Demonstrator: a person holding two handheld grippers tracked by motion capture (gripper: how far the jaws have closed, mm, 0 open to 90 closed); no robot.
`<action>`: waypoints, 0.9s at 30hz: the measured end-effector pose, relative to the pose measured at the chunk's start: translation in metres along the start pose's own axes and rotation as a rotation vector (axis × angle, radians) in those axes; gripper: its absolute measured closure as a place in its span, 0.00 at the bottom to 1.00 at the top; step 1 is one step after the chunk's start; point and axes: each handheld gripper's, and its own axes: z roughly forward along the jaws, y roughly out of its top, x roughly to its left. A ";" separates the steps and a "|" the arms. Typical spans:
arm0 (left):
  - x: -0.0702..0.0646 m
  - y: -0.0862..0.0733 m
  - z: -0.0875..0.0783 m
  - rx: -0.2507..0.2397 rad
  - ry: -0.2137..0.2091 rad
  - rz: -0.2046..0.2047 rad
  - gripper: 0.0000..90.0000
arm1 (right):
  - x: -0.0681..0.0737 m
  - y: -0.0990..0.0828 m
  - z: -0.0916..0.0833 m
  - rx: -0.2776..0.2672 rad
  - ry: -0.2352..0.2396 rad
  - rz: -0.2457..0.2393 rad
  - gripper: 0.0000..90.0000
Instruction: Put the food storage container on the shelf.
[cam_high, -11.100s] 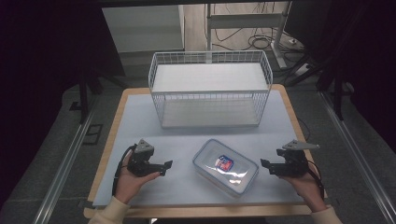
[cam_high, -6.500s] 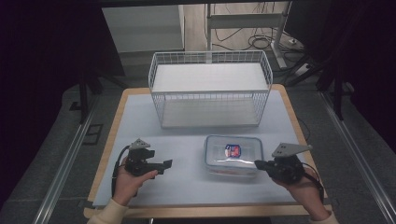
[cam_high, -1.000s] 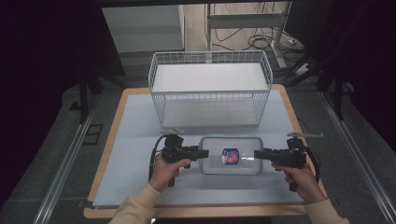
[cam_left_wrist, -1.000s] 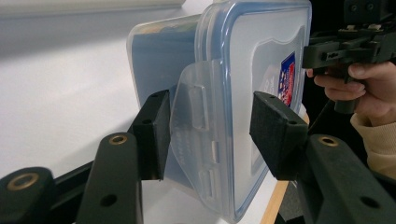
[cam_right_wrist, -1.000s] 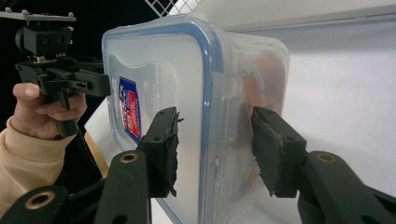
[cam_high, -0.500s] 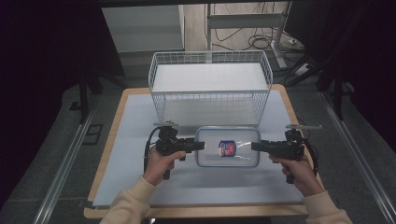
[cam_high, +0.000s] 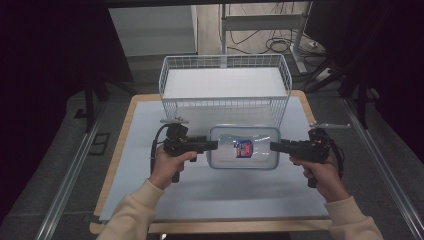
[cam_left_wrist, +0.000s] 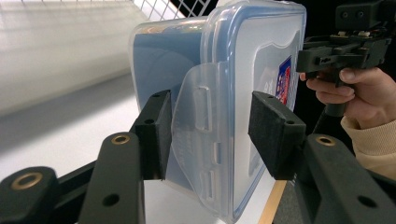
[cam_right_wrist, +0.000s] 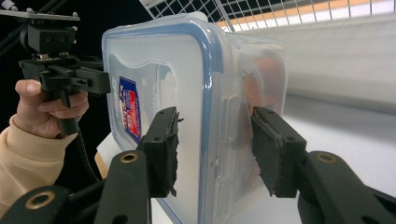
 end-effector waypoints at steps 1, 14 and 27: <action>-0.001 0.003 -0.002 -0.005 0.001 0.003 0.57 | 0.001 0.002 0.000 -0.002 0.000 -0.003 0.58; -0.007 0.033 -0.025 -0.040 0.024 0.046 0.57 | 0.018 0.038 0.002 -0.036 0.014 -0.064 0.58; -0.011 0.056 -0.039 -0.056 0.045 0.062 0.57 | 0.027 0.062 0.005 -0.053 0.028 -0.086 0.59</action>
